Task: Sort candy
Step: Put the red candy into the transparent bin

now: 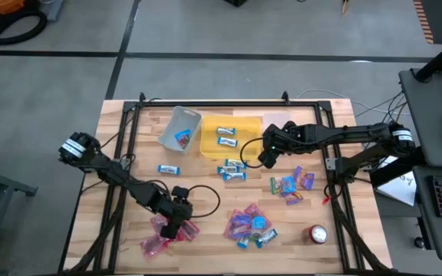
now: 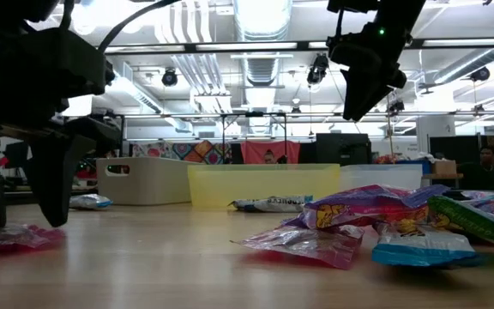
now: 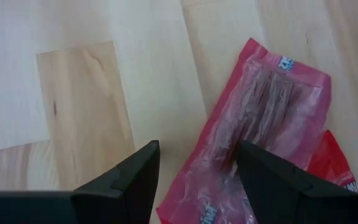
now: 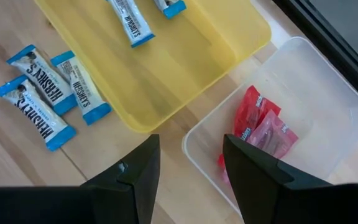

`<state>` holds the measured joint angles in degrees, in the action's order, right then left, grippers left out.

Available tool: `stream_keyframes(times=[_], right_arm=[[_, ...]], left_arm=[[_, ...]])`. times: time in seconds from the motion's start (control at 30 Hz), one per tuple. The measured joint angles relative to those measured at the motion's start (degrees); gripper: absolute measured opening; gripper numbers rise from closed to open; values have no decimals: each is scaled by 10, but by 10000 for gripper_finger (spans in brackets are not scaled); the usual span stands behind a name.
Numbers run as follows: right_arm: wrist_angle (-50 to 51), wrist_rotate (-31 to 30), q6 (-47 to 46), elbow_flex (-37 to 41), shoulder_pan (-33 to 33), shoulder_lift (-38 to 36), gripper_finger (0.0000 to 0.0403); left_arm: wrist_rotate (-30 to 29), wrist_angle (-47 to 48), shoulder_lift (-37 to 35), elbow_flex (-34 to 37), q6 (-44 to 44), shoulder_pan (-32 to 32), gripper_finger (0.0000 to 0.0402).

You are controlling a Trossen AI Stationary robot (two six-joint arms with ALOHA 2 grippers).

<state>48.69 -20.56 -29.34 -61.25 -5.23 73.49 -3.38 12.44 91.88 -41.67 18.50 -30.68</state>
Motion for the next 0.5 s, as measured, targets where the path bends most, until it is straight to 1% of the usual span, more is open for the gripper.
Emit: stream_keyframes(times=[0.13, 0.23, 0.33, 0.43, 0.47, 0.5], right_arm=[[-1, 0, 0, 0, 0, 0, 169], [-1, 0, 0, 0, 0, 0, 169], [-1, 0, 0, 0, 0, 0, 169], [-1, 0, 0, 0, 0, 0, 169], [-1, 0, 0, 0, 0, 0, 169], [-2, 0, 0, 0, 0, 0, 169]], left_arm=[[0, -4, 22, -2, -2, 0, 180], [0, -4, 31, -2, -3, 0, 154], [1, -5, 31, -2, -10, -1, 107], [-2, 0, 29, -1, -16, 0, 38], [-2, 2, 29, -1, -16, 0, 21], [-3, 2, 29, -1, -16, 0, 12]])
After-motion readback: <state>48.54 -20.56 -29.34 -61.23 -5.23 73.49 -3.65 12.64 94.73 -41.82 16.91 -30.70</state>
